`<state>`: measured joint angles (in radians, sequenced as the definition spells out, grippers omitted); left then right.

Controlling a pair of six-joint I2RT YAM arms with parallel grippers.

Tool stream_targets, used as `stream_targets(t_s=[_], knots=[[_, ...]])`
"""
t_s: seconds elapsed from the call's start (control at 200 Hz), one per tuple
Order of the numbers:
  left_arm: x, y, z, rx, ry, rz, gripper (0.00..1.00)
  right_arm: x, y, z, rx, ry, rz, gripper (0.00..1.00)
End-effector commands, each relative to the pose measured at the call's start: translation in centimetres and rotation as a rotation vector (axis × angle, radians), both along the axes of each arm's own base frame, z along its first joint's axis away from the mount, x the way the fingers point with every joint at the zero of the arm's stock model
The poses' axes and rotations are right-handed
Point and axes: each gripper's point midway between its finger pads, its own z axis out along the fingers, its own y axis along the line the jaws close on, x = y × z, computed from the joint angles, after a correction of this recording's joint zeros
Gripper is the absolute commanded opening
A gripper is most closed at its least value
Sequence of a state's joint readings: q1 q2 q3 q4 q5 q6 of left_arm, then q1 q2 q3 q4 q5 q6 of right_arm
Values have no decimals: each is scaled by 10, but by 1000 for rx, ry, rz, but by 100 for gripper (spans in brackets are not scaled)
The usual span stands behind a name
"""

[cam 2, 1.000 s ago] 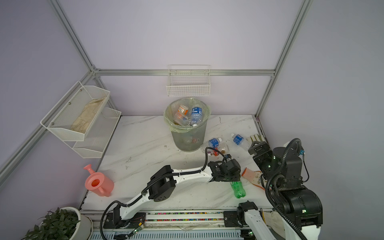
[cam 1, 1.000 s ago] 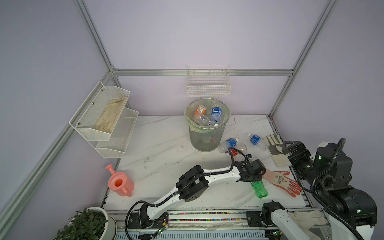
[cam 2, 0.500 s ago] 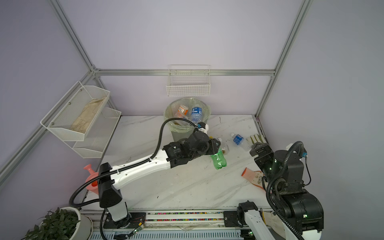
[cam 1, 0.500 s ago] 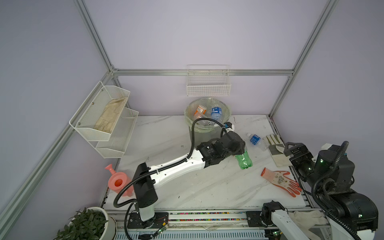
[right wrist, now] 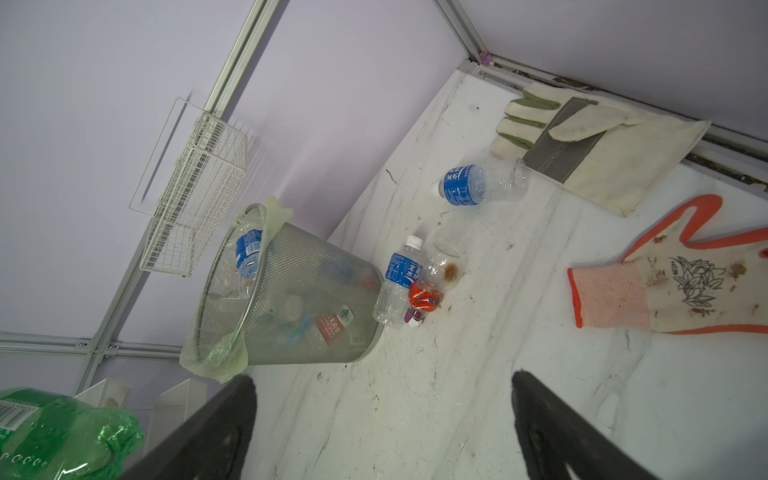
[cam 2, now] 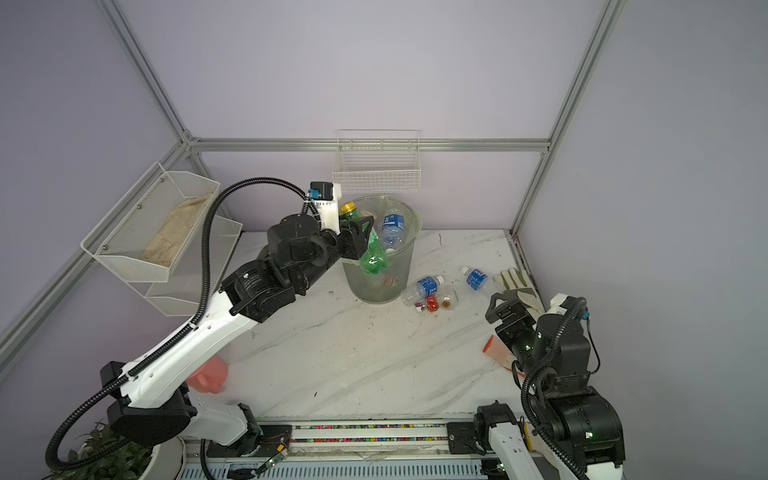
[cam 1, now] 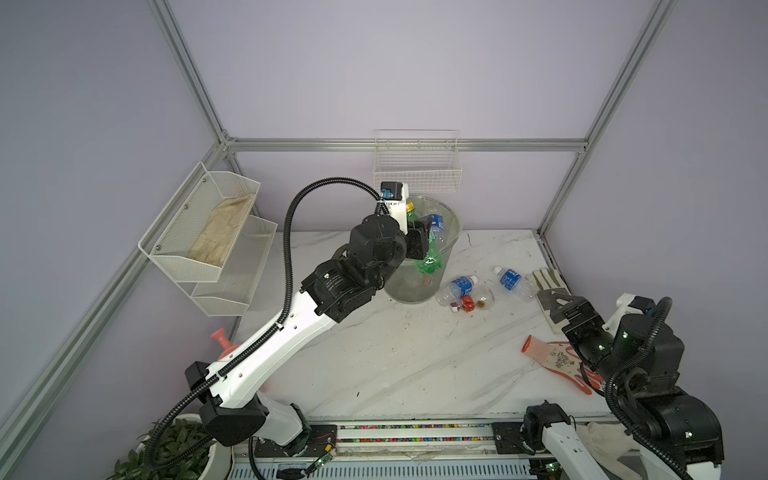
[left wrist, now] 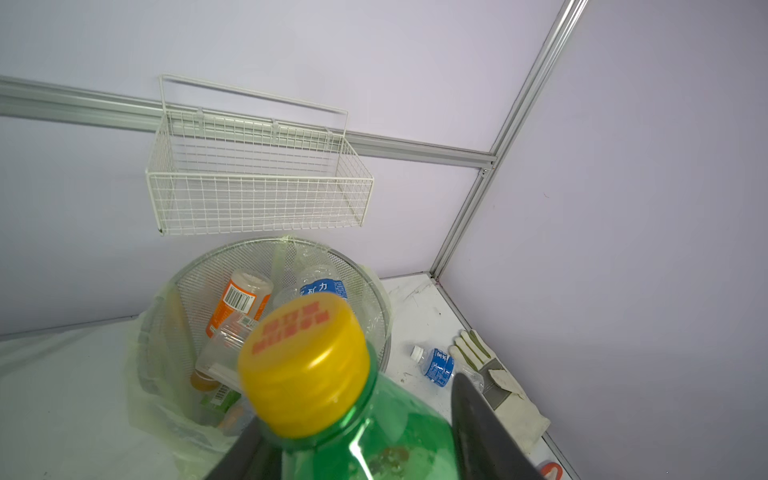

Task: Throw the plastic bottles in the bin
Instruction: 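Lift the Sprite bottle with the left gripper up over the wastebasket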

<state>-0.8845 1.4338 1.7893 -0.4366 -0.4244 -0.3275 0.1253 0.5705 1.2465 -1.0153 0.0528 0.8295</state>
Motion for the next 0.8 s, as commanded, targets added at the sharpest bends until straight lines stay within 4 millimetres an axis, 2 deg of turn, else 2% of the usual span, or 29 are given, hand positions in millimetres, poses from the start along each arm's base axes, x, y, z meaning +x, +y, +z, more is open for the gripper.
stream_targets(t_s=[0.0, 0.18, 0.285, 0.375, 0.55, 0.565, 0.68, 0.71, 0.745, 0.795], knots=[[-30, 43, 88, -55, -271, 34, 35, 2, 4, 5, -12, -29, 32, 97], [-47, 70, 116, -79, -383, 77, 33, 2, 7, 6, 0, -43, 45, 98], [-49, 74, 123, -68, -402, 90, 31, 3, 9, 7, 6, -48, 53, 97], [-45, 68, 125, -41, -415, 93, 30, 3, 9, 8, 13, -51, 54, 97], [-11, 50, 114, 45, -409, 136, 31, 2, 11, 11, 22, -57, 62, 97], [2, 39, 104, 73, -390, 136, 31, 2, 11, 11, 23, -59, 62, 97], [46, 29, 84, 145, -338, 174, 32, 0, 11, 15, 25, -69, 63, 97], [58, 26, 78, 163, -313, 180, 36, -1, 12, 16, 29, -72, 65, 97], [69, 24, 71, 185, -286, 185, 54, -2, 13, 18, 33, -80, 71, 97], [81, 24, 67, 217, -253, 207, 94, -3, 14, 21, 39, -91, 78, 97]])
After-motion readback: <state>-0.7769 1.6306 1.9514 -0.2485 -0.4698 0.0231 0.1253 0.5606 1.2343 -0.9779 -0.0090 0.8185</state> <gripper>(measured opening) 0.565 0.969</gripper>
